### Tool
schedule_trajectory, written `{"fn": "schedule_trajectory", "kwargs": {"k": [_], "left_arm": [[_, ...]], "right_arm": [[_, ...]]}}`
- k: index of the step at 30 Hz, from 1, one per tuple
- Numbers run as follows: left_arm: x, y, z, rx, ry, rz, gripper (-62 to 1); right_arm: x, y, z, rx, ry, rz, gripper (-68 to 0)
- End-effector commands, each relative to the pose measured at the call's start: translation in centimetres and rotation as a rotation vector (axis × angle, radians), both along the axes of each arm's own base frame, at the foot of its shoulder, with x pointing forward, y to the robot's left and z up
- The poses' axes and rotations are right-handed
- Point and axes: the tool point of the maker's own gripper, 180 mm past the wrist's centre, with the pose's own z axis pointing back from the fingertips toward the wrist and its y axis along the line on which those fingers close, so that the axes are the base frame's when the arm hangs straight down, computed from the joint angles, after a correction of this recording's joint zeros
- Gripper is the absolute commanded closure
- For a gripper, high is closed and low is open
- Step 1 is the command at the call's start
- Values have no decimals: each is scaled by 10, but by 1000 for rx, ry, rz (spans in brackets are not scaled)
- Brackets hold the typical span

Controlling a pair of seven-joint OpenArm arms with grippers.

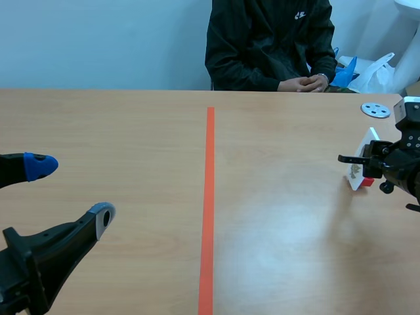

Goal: Sort the leaf by its shape. The table is split by an orange tape line. A compound leaf with several leaflets goes to the left side, a simple leaf with one blade goes to the right side. Return to the home posture when a red brick is placed on the table.

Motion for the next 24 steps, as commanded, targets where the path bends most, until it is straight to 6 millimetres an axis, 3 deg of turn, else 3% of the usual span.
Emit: {"fn": "schedule_trajectory", "kwargs": {"k": [1,8,12,18,24], "left_arm": [[1,-4,9,-28,-29,-3,-623],[1,-4,9,-28,-29,-3,-623],[1,-4,9,-28,-29,-3,-623],[1,-4,9,-28,-29,-3,-623],[1,-4,9,-28,-29,-3,-623]], "right_arm": [[5,-5,14,-19,-43,0,-32],[-1,-5,9,-20,-40,1,-88],[1,-6,15,-24,-61,3,-222],[11,-9,47,-66,-123,25,-326],[14,1,100,-89,-212,122,-437]]}}
